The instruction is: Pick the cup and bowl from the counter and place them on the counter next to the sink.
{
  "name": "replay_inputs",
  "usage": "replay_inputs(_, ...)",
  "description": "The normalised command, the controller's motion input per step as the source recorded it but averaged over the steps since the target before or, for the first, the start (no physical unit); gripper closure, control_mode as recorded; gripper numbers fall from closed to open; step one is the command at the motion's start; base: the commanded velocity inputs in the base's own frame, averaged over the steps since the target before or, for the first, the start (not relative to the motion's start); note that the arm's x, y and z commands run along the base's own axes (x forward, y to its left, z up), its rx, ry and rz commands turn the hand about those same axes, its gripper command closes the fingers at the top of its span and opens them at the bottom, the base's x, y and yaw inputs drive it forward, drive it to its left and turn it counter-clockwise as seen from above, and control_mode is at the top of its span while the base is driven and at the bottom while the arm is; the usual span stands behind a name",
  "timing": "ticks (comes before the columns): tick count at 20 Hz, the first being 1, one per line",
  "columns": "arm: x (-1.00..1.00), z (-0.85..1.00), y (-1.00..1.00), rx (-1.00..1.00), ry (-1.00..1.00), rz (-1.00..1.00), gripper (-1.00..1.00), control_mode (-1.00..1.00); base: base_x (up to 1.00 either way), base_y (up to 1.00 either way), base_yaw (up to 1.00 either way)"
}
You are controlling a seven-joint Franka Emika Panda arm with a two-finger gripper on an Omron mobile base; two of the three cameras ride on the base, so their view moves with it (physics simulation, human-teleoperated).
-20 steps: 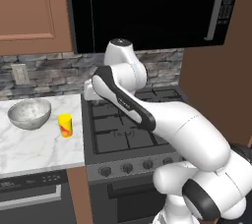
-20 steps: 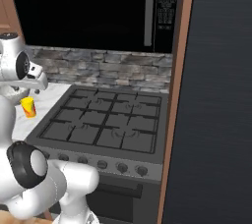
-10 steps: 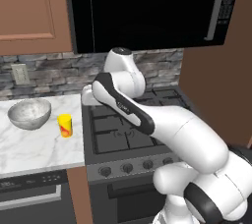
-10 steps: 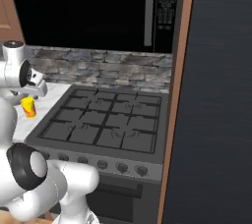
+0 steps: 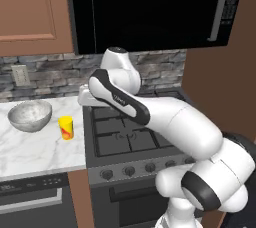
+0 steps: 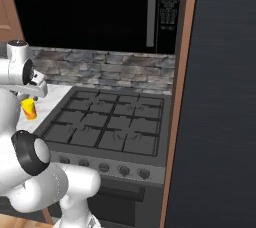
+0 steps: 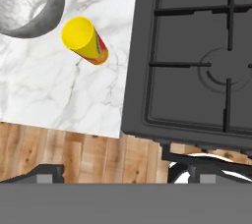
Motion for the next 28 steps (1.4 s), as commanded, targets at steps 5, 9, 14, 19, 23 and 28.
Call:
replay_inputs(5, 0.31, -0.01, 0.14, 0.00, 0.07, 0.01, -1.00, -1.00, 0.00, 0.00, 0.00)
replay_inputs(9, 0.29, -0.11, 0.21, 0.00, 0.02, 0.00, -1.00, -1.00, 0.00, 0.00, 0.00)
replay_inputs(14, 0.09, -0.22, 0.27, 0.00, 0.00, 0.00, -1.00, -1.00, 0.00, 0.00, 0.00)
replay_inputs(19, 0.01, -0.19, 0.22, 0.00, 0.00, 0.00, -1.00, -1.00, 0.00, 0.00, 0.00)
replay_inputs(23, 0.00, -0.08, 0.07, 0.00, -0.01, 0.00, -1.00, -1.00, 0.00, 0.00, 0.00)
replay_inputs(28, 0.00, 0.00, 0.00, 0.00, -0.03, 0.00, -1.00, -1.00, 0.00, 0.00, 0.00)
